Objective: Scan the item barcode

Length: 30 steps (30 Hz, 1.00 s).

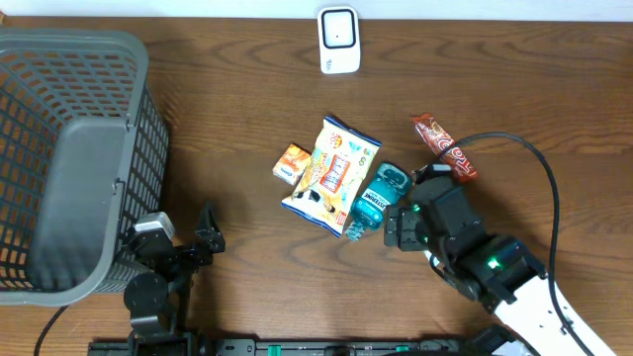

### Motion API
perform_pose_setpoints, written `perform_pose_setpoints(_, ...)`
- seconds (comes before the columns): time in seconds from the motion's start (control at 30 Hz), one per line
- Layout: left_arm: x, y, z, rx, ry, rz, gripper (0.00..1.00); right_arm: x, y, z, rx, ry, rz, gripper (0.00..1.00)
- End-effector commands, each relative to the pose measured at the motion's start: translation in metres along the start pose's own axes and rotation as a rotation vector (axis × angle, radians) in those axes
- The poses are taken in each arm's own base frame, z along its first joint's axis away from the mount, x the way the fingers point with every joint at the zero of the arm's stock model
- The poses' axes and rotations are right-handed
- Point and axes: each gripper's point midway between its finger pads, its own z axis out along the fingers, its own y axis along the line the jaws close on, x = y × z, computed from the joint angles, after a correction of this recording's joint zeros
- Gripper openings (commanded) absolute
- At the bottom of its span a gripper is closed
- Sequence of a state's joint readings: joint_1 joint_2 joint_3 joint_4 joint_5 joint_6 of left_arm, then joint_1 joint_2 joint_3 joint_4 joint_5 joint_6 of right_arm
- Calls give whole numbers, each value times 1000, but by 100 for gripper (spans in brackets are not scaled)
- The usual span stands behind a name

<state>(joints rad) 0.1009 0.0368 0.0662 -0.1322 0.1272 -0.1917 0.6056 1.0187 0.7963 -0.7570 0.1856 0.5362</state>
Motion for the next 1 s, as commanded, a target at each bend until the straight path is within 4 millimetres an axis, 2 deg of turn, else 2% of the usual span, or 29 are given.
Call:
perform_pose_setpoints(0.0, 13, 5, 3, -15, 31, -14, 98, -17, -32, -7, 268, -118, -89, 93)
perform_pose_setpoints(0.2, 13, 5, 3, -15, 31, -14, 98, 11, -37, 29, 368, 54, -220, 78)
perform_pose_setpoints(0.37, 13, 5, 3, -15, 31, -14, 98, 38, -47, 61, 454, 209, -311, 76)
perform_pose_setpoints(0.57, 13, 5, 3, -15, 31, -14, 98, 61, -48, 81, 494, 312, -393, 74)
perform_pose_setpoints(0.77, 13, 5, 3, -15, 30, -14, 98, 60, -41, 88, 477, 300, -463, 67)
perform_pose_setpoints(0.87, 13, 5, 3, -15, 31, -14, 98, 54, -39, 96, 476, 279, -512, 63)
perform_pose_setpoints(0.97, 13, 5, 3, -15, 31, -14, 98, 58, -40, 105, 479, 307, -582, 57)
